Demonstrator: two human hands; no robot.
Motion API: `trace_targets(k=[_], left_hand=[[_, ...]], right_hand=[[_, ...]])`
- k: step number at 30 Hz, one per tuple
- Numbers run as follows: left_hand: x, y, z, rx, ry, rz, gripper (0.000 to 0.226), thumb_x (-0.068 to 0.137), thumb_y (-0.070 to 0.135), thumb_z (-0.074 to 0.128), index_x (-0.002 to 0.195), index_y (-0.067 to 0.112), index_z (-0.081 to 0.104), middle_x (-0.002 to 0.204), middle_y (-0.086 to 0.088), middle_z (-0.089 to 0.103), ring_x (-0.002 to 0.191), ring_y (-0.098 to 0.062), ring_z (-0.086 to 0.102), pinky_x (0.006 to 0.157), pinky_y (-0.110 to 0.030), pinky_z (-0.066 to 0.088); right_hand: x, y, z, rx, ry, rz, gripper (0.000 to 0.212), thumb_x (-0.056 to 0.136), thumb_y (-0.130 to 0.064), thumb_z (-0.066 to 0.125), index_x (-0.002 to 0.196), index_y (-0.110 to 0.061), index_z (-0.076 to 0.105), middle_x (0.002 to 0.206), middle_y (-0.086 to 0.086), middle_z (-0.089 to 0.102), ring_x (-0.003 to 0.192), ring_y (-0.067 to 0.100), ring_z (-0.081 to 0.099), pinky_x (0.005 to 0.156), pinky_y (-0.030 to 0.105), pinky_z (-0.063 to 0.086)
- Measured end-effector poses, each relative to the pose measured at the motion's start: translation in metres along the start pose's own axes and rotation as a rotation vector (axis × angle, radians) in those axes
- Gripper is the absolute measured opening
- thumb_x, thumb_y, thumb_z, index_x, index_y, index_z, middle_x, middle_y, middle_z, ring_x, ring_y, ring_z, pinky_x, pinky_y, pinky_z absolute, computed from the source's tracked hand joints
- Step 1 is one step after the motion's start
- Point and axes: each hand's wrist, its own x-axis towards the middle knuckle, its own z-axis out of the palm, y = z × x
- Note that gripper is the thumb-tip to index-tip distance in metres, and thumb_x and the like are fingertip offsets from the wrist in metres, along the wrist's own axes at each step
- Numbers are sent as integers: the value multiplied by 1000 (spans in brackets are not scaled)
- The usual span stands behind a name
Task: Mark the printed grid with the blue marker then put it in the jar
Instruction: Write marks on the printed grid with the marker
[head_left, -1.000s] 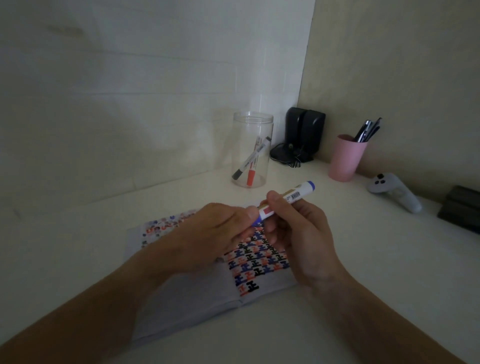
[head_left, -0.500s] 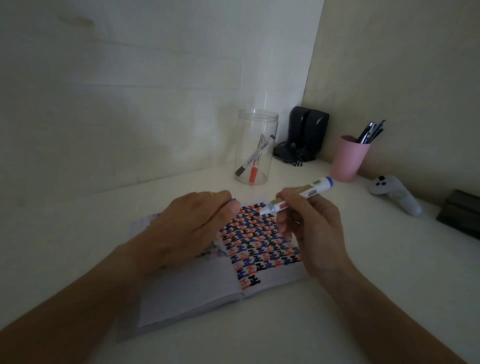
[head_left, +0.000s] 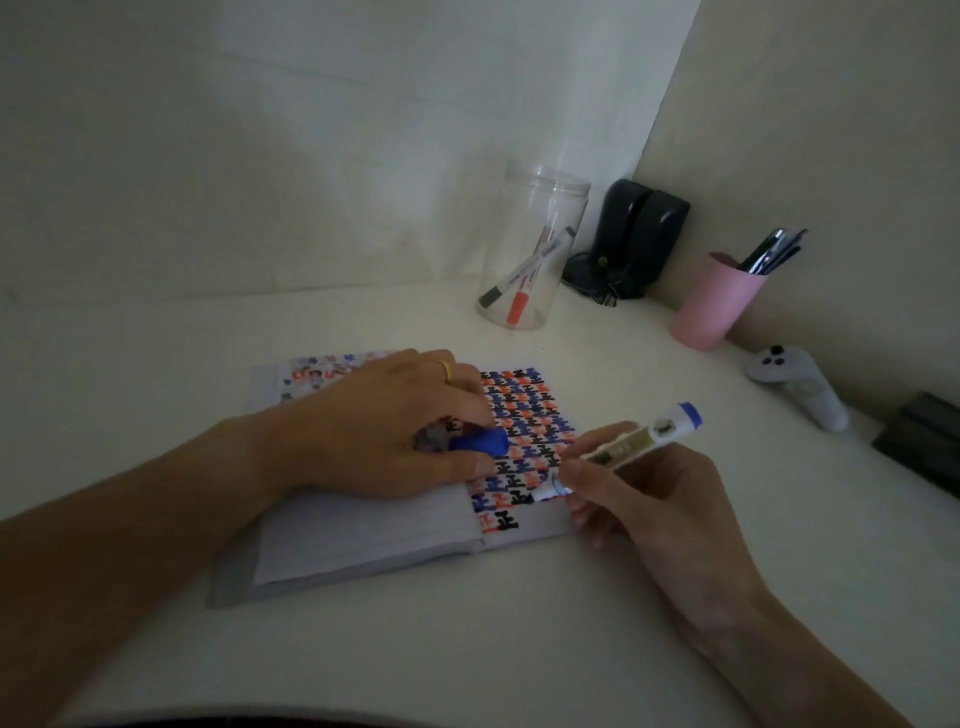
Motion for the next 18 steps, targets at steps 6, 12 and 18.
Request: trace_targets(k=[6,12,18], left_hand=[[0,-4,1,-59,34,-17,32,88,58,59,106,32,68,105,14,61,96,-2,52,86,-31,44],[1,-2,1,-60,30,-24,30,88,58,60,102,34,68,103,16,61,96,-1,52,86,-33,44],[1,-2,0,-62,26,-26,31,88,59,59,102,34,68,104,15,61,95,-2,52,85,-33,45]], right_hand=[[-1,6,0,-69,13,-50,7,80,-3,76,78,-10,77,63,14,72,56,21,65,55,28,56],[-2,8,1,-107,-6,-46,2,79,-14,80,79,-13,78,67,13,74,58,28,65,58,32,55],[-1,13,1,-171,11,-54,3,78,-17,81,80,-17,79,65,-2,75,60,9,69,62,25,53]])
